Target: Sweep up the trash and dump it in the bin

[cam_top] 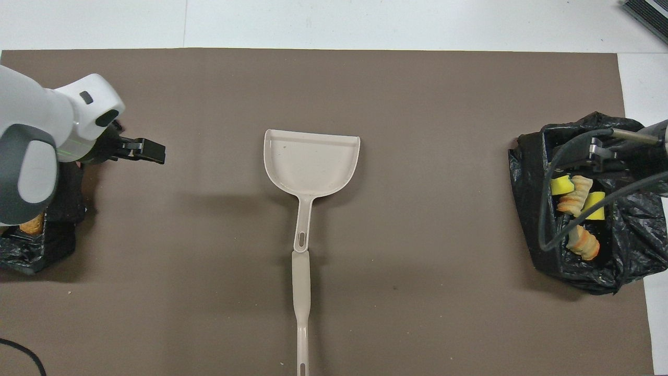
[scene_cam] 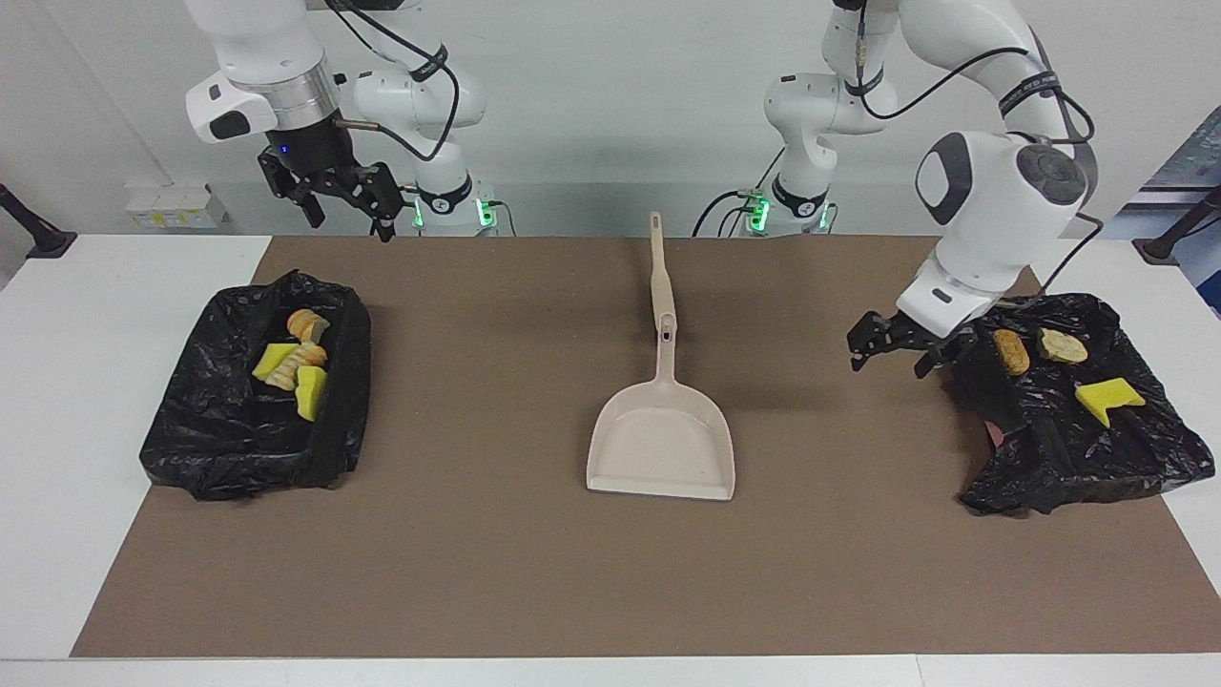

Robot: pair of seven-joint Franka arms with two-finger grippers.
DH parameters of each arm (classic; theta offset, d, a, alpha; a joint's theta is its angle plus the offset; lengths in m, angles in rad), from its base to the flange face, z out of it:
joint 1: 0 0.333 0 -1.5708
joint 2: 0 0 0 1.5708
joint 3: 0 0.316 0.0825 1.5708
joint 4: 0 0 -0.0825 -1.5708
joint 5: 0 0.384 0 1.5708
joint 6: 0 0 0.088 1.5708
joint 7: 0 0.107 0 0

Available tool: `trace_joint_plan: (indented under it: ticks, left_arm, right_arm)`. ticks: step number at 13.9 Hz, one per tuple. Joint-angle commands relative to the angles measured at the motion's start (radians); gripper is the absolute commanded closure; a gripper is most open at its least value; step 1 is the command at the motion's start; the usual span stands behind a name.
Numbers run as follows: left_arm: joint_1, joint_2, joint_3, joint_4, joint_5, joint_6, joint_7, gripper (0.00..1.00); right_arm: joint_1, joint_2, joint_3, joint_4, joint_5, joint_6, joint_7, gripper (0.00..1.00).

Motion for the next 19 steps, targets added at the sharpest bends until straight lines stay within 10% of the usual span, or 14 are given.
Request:
trace_joint_plan:
  ticks: [1,10,19]
  left_arm:
    - [0.049,-0.029,-0.01,0.067,0.097,-0.109,0.04,0.0]
    - [0.108,-0.113,-0.005,0.213,0.106,-0.439,0.002,0.0]
    - [0.099,-0.147,-0.011,0.186,0.109,-0.43,-0.025,0.0]
  right_arm:
    - [-0.011,-0.006,0.004,-0.01,0.024,0.011,-0.019,0.0]
    - [-0.011,-0.006,0.004,-0.01,0.022,0.012,-0.018,0.0]
    - [-0.011,-0.006,0.004,-0.01,0.022,0.011,-0.027,0.0]
